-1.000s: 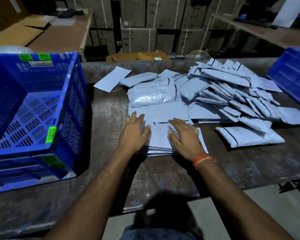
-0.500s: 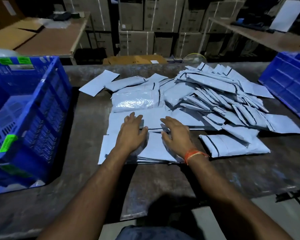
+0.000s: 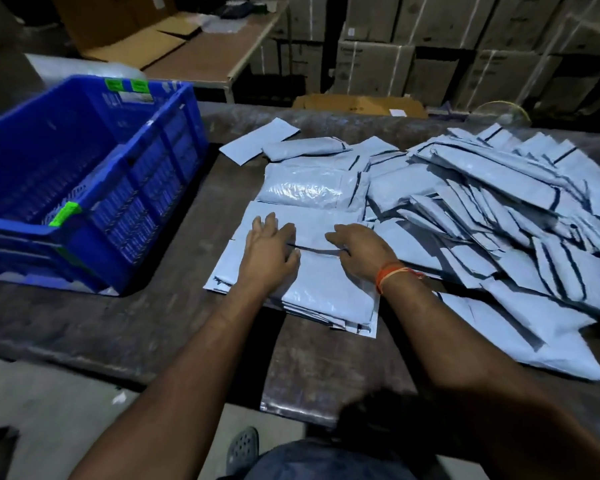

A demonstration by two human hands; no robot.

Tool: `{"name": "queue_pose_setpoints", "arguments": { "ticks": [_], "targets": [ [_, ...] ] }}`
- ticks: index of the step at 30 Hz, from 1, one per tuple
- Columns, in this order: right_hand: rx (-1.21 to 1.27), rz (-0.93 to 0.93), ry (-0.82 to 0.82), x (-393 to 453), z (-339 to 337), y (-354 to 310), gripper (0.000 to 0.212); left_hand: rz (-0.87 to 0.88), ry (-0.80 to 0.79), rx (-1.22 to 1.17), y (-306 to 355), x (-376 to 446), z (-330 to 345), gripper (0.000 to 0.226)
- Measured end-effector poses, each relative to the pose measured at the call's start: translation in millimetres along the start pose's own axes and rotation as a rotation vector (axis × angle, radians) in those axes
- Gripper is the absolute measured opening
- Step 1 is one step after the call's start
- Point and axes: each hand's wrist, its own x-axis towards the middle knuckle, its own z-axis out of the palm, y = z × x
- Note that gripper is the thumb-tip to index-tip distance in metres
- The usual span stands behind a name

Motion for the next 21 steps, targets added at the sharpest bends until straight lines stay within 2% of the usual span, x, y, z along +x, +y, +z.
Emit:
{"name": "queue_pose_setpoints", "arguments": {
  "ticks": [5, 10, 12, 16, 21],
  "targets": [
    [0.096, 0.045, 0.152, -2, -7, -2, 0.040, -0.011, 0.017, 0.026, 4, -1, -4, 0.046],
    [0.341, 0.036, 0.518, -22, -19, -16, 0.033, -0.016, 0.075, 0.031, -7, 5, -13, 0.062],
    [0.427, 0.014, 0.588, -31, -26, -24, 0.030, -0.015, 0.125, 0.022, -13, 8, -21, 0.059],
    [0.568, 0.003, 0.678, -45, -36, -37, 0.028, -0.004, 0.271, -0.013, -26, 7, -38, 0.038],
    [0.786, 0.075, 0.760, -64, -31, -48, 0.027, 0.024, 0.259, -0.182, -47, 5, -53, 0.030]
  ]
}}
